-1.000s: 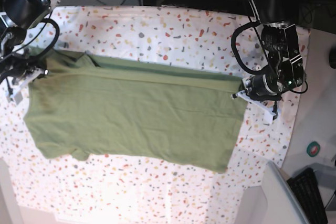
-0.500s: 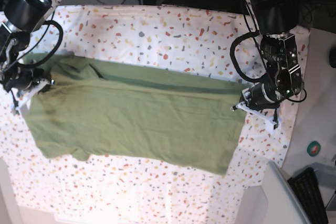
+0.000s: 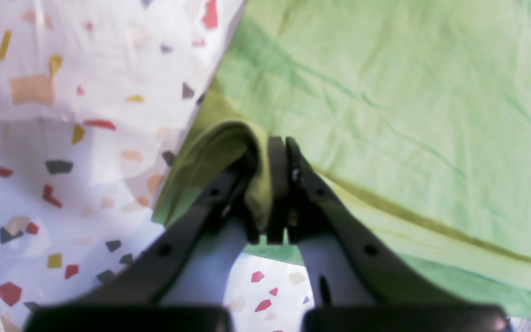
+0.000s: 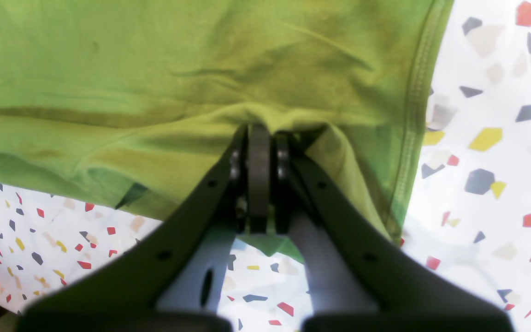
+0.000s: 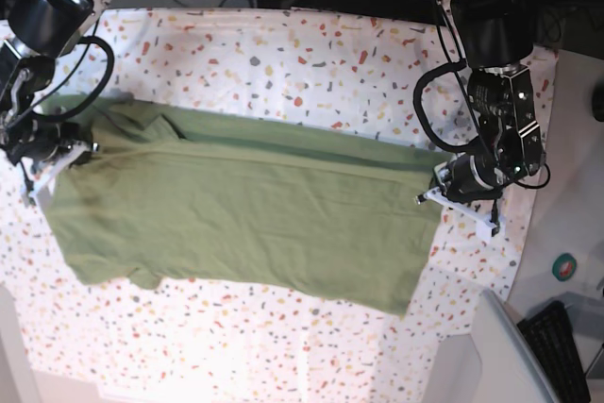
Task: Layout the t-shirt on the table in an organized manner, then fold the t-shirt properly
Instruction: 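Release the corner with the left gripper and regrasp the shirt edge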
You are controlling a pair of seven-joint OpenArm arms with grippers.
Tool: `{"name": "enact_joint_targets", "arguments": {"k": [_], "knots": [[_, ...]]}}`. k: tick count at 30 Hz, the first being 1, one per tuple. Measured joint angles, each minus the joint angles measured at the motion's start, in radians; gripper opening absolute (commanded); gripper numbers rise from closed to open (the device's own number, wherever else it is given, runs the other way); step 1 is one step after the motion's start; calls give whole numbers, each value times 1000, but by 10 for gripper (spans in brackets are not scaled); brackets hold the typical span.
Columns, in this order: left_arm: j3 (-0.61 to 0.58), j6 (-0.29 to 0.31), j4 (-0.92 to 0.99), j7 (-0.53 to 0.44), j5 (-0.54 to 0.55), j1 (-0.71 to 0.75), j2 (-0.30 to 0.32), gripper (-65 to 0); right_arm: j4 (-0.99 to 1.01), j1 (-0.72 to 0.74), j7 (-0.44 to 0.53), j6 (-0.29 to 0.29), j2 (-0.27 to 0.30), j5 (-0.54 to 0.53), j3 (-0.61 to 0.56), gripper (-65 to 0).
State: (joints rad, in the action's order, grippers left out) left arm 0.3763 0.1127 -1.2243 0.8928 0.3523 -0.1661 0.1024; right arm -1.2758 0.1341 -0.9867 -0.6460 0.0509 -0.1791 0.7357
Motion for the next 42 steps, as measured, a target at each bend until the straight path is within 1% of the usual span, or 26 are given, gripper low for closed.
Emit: {"name": "enact_joint_targets", "arguments": {"k": [6, 7, 10, 11, 12, 13, 14, 16, 17, 18, 19, 21, 23, 25, 26, 27, 29, 33, 35, 37, 38, 39, 41, 42], "knots": [[3, 0, 0, 0, -1, 2, 0, -650, 0, 0, -4, 0, -2, 0, 3, -650], [3, 0, 0, 0, 0, 3, 0, -612, 0, 0, -4, 0, -2, 0, 3, -650], [9, 0, 0, 0, 5, 3, 0, -408, 0, 0, -3, 0, -2, 0, 11, -504], [11, -1, -1, 0, 5, 3, 0, -339, 0, 1, -3, 1, -6, -5, 29, -462], [13, -1, -2, -13, 4, 3, 0, -286, -2, 1, 2, 1, -9, -5, 53, -438], [14, -2, -2, -33, 6, 3, 0, -237, -3, 1, 4, 1, -12, -4, 78, -426], [14, -1, -2, -61, 2, 3, 0, -188, -5, 0, 3, 2, -15, -3, 106, -429], [15, 0, -7, -118, 8, 3, 0, -125, -33, -2, -1, 2, -27, 2, 166, -429], [15, -1, -16, -123, 8, 5, -1, -105, -69, -5, 2, 3, -38, 3, 194, -429], [17, -1, -35, -122, 11, 10, -3, -99, -118, -12, 10, 3, -49, 3, 219, -429], [33, 0, -63, -117, 38, 19, -6, -100, -167, -22, 24, 4, -60, -2, 236, -429], [103, 0, -141, -124, 141, 60, -13, -100, -284, -61, 34, 2, -85, -10, 247, -429], [179, -3, -216, -129, 266, 122, -5, -100, -391, -111, 28, 2, -116, -3, 255, -429], [234, -4, -254, -137, 345, 191, 9, -100, -469, -156, 19, 0, -147, 0, 260, -429], [259, -6, -260, -139, 368, 221, 11, -100, -494, -169, 19, 0, -164, 0, 262, -429], [270, -9, -259, -137, 373, 243, 11, -100, -513, -177, 20, 0, -182, -4, 269, -429], [270, -6, -254, -132, 376, 270, 6, -100, -515, -177, 20, -2, -201, -59, 304, -429], [262, 0, -193, -128, 390, 266, -6, -100, -433, -184, 19, 1, -195, -209, 433, -429], [262, 0, -180, -126, 389, 268, -7, -100, -381, -194, 14, 5, -195, -249, 479, -429], [262, 0, -180, -127, 390, 271, -5, -100, -350, -196, 14, 5, -197, -280, 497, -423], [262, 2, -180, -129, 390, 272, -2, -100, -342, -196, 16, 6, -197, -284, 497, -414], [264, 20, -180, -132, 388, 272, 0, -100, -333, -196, 19, 6, -197, -288, 494, -392], [264, 77, -179, -131, 386, 272, -2, -100, -302, -191, 19, 6, -194, -290, 493, -323], [264, 101, -179, -132, 386, 271, -4, -100, -275, -187, 23, 5, -193, -291, 493, -302]]}}
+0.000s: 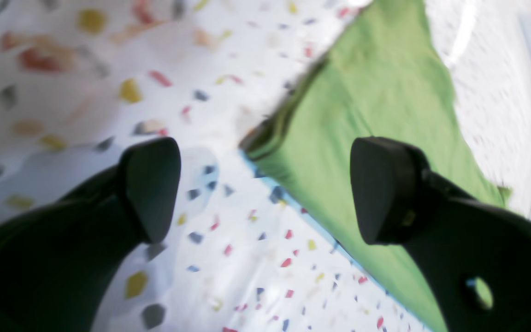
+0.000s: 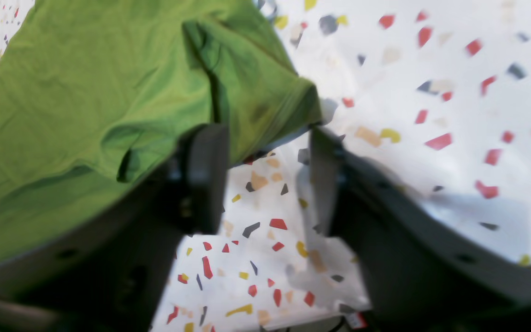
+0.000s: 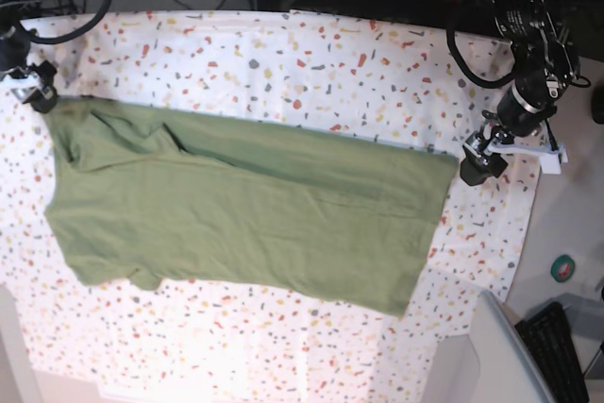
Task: Layout the t-shirt on the table in an organized manner, then fold the t-shirt properly
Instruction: 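Release the corner with the left gripper and regrasp the shirt edge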
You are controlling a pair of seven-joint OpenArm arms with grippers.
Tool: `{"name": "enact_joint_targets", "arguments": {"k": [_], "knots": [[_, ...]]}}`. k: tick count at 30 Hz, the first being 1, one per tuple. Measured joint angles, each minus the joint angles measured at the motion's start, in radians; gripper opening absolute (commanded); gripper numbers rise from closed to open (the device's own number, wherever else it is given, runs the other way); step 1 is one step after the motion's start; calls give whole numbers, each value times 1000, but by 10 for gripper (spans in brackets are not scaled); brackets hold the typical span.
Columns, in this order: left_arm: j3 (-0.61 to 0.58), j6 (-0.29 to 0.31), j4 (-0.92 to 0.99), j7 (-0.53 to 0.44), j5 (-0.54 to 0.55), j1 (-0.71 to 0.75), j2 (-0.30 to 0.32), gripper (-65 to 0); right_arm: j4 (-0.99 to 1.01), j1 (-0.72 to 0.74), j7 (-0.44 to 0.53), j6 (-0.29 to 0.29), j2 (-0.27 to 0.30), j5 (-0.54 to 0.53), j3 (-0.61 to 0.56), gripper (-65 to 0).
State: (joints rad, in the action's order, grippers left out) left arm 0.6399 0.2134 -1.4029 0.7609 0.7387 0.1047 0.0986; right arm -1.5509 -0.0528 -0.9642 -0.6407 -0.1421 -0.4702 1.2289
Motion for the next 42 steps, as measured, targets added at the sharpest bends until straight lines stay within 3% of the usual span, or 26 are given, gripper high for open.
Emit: {"name": "enact_joint_targets", "arguments": {"k": [9, 15, 21, 27, 39, 42], "knots": [[1, 11, 57, -5, -4, -23, -14, -100, 299, 29, 8, 0, 76, 2, 12, -293], [0, 8, 144, -3, -4, -55, -10, -100, 372, 60, 76, 0, 101, -10, 3, -293], [-103, 12, 155, -10, -3, -57, 6, -100, 434, 83, 124, -4, 123, -17, 3, -294], [-177, 10, 207, -129, 1, -63, 7, -100, 572, 105, 168, -25, 193, -53, 2, -294], [-172, 12, 242, -145, 8, -77, 4, -102, 584, 104, 179, -26, 194, -58, 2, -294], [-172, -36, 242, -145, 19, -80, 2, -102, 584, 104, 178, -26, 194, -58, 2, -294]]}}
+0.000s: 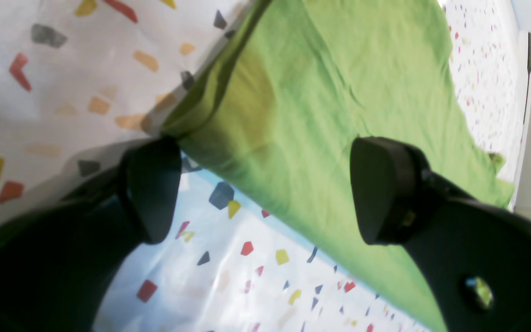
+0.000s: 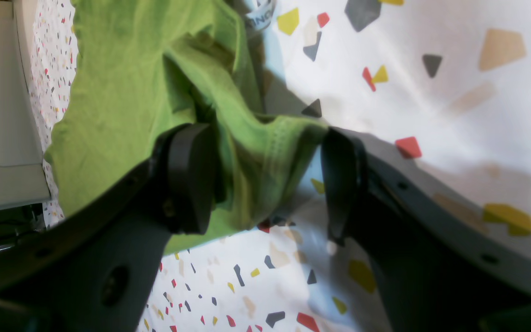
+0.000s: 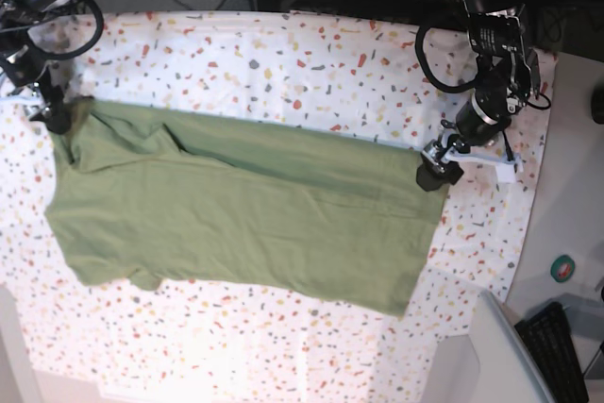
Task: Layout the t-shirt on the table in an organized manner, then fold the t-shirt properly
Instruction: 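Release the corner with the left gripper and regrasp the shirt edge, then drag the shirt edge with both grippers toward the robot to straighten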
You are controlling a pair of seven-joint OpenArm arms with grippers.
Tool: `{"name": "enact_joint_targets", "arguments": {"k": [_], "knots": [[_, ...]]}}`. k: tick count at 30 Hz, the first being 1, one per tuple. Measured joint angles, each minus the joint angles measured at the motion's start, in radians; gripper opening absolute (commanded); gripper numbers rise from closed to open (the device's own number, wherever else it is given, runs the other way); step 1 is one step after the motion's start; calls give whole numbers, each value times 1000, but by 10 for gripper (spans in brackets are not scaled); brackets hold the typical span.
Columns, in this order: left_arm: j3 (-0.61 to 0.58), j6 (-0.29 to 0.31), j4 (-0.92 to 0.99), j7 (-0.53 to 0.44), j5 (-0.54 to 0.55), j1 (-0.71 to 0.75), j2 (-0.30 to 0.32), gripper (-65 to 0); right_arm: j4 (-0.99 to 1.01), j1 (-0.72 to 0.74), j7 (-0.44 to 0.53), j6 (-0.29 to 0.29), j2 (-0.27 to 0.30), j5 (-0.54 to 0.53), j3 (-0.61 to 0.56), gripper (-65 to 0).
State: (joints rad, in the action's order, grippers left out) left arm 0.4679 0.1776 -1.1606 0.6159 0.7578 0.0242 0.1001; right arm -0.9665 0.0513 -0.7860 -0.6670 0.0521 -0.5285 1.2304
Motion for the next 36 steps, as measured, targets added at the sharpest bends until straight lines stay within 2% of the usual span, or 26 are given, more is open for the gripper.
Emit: {"name": "enact_joint_targets", "arguments": {"k": [5, 12, 13, 14, 19, 21, 23, 24, 25, 27, 30, 32, 36], "knots": [[0, -32, 1, -78, -4, -4, -7, -102, 0, 0, 0, 0, 0, 0, 0, -294], [-10, -35, 6, -82, -11, -13, -11, -105, 0, -2, 1, 0, 0, -3, 0, -294], [-10, -35, 20, -85, -11, -21, -11, -122, 0, -2, 1, 0, 0, -3, 0, -294], [-9, -35, 40, -90, -12, -34, -11, -158, 0, -2, 0, 0, 0, -3, 0, -294], [-11, -35, 103, -89, -9, -57, -11, -456, 0, -2, 0, 0, 0, -3, 0, -300], [-11, -35, 103, -80, -9, -54, -11, -558, 0, -2, 3, 0, 0, 1, 0, -363], [-11, -36, 105, -75, -15, -49, -11, -650, 2, -2, 13, 5, 0, 21, 0, -503], [-11, -36, 104, -74, -16, -48, -10, -650, 3, -5, 8, 9, 0, 32, 0, -590], [-12, -36, 101, -74, -16, -47, -9, -650, 5, -5, 3, 10, 0, 37, 0, -650], [-13, -40, 77, -55, -16, -35, -9, -650, 6, -8, 0, 14, -1, 34, 0, -650], [-6, -39, -20, 44, -19, 24, 2, -650, 5, -10, -3, 15, 0, 35, 0, -650], [-3, -43, -79, 70, -18, 65, 10, -650, 5, -14, -2, 15, 0, 32, 0, -650], [-3, -43, -179, 80, -15, 151, 15, -650, -47, -31, -108, 14, 3, 33, -4, -650]]}}
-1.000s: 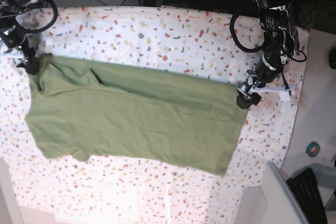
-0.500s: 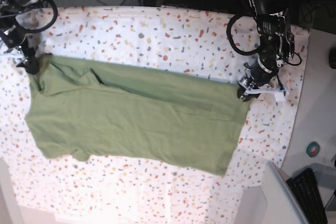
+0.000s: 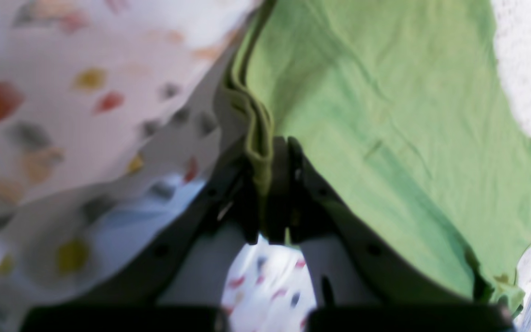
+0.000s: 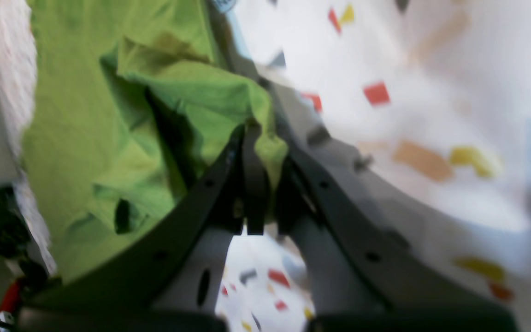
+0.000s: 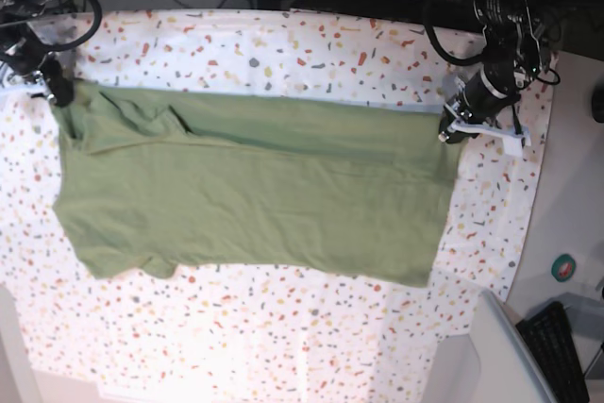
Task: Layout the t-shirt on the table in an organized manner, then fold the t-shirt properly
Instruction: 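Drag the shirt edge with both grippers toward the robot to straighten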
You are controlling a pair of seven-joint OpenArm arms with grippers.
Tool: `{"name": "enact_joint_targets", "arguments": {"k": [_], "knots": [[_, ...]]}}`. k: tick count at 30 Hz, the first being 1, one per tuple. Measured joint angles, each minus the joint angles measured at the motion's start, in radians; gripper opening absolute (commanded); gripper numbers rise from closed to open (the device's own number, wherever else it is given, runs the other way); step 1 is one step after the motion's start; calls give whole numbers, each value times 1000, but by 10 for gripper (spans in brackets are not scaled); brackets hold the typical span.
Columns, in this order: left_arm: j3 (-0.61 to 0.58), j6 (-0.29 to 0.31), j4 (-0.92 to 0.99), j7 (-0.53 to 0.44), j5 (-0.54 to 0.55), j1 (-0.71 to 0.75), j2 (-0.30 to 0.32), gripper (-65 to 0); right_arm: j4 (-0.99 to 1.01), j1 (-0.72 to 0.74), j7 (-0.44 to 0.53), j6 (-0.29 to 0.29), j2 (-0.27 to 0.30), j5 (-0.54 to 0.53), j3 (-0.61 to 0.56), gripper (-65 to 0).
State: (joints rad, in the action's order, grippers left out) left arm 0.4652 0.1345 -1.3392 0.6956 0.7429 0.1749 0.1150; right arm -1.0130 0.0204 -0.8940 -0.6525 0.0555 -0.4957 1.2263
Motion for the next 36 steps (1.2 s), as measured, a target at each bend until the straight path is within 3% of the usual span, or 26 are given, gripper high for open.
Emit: {"name": "enact_joint_targets", "arguments": {"k": [7, 11, 15, 32, 36], "knots": [[-1, 3, -70, 5, 3, 91, 0, -650, -140, -63, -129, 6, -7, 28, 0, -650], [8, 4, -95, 77, 0, 130, 1, -650, -150, -77, -137, 8, -6, 28, -1, -650], [106, 7, -106, 161, 8, 151, 8, -650, -151, -100, -140, 8, -7, 22, 0, -650], [149, 8, -107, 176, 0, 200, 8, -650, -151, -108, -143, 8, -9, 16, 0, -650], [150, 8, -107, 175, 0, 200, 8, -635, -153, -108, -188, 8, -6, 6, 0, -650]]}}
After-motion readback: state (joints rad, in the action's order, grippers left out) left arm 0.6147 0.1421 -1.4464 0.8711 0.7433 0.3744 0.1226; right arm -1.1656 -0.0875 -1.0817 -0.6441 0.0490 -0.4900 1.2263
